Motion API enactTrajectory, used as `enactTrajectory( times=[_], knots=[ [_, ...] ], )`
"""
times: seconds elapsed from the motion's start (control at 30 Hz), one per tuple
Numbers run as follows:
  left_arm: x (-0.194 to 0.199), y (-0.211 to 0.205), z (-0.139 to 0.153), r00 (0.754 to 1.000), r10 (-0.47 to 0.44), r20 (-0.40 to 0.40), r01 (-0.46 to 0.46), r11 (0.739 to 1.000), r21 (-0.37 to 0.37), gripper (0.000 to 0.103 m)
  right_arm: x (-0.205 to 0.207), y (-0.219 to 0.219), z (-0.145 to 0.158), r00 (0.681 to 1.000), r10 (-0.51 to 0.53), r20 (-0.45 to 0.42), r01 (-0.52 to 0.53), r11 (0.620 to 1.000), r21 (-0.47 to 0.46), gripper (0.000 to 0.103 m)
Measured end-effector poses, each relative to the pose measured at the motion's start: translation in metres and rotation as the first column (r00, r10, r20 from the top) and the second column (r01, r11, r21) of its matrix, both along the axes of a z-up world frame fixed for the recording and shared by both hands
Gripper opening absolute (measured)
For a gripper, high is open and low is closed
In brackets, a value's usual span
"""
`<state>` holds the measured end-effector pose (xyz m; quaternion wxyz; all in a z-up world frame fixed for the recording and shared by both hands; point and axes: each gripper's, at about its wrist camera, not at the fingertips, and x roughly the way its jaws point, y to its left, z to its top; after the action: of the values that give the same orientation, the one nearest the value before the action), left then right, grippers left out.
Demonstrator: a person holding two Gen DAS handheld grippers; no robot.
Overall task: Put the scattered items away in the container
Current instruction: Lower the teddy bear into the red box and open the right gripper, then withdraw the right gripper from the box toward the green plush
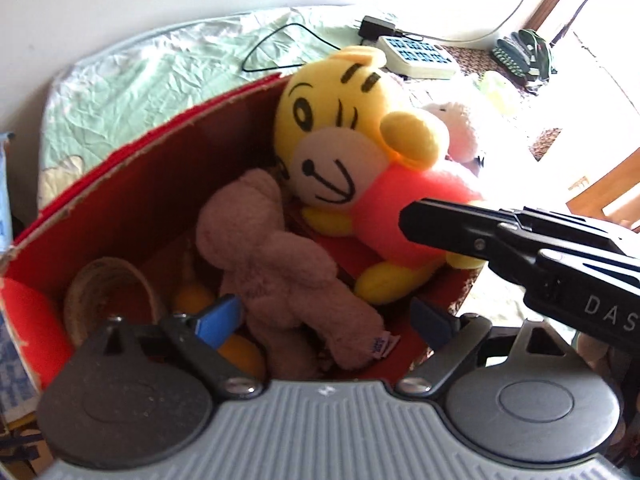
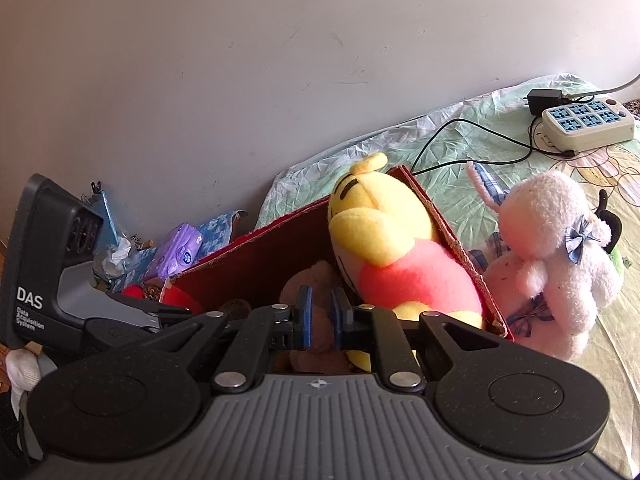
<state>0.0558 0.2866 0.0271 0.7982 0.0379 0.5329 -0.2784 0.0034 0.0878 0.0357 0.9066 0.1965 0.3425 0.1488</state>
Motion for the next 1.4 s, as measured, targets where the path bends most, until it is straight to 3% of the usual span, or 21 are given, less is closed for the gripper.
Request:
enactTrajectory(
  times=[0.1,0.27,0.33,0.57,0.7,0.77,0.93,1.4],
  knots=[
    [0.005,-0.012,0.002,1.0,0.016,0.023,-0.016,1.0,0.008,0.092,0.0,0.002,0.0,1.0,0.009,-0.002,-0.009,1.0,-0.004,0.016],
    [0.004,0.007,0.009,0.995,0.08,0.067,-0.08,0.997,-0.009,0.093,0.002,0.002,0.0,1.0,0.026,-0.005,-0.026,1.0,-0.015,0.016],
    [0.009,0.001,0.006,0.992,0.102,0.077,-0.104,0.994,0.02,0.094,0.003,0.001,0.0,0.999,0.032,-0.008,-0.032,0.999,-0.013,0.016],
    [0.016,0.016,-0.007,0.99,0.139,0.024,-0.139,0.99,0.03,0.094,0.011,0.009,-0.003,0.996,0.078,-0.034,-0.079,0.997,-0.011,0.017],
    [0.017,0.01,-0.011,0.992,0.121,0.031,-0.122,0.992,0.04,0.094,0.024,0.023,-0.003,0.988,0.138,-0.07,-0.144,0.986,-0.087,0.026],
    [0.016,0.009,-0.013,0.993,0.111,0.034,-0.113,0.992,0.064,0.094,0.032,0.03,-0.002,0.983,0.156,-0.101,-0.17,0.975,-0.143,0.026],
    [0.016,0.01,-0.016,0.993,0.113,0.025,-0.114,0.99,0.085,0.094,0.039,0.04,-0.001,0.973,0.192,-0.132,-0.214,0.96,-0.181,0.027],
    [0.015,-0.015,-0.012,0.99,0.12,0.073,-0.13,0.982,0.138,0.094,0.021,0.024,0.002,0.986,0.132,-0.103,-0.139,0.988,-0.071,0.027]
  ],
)
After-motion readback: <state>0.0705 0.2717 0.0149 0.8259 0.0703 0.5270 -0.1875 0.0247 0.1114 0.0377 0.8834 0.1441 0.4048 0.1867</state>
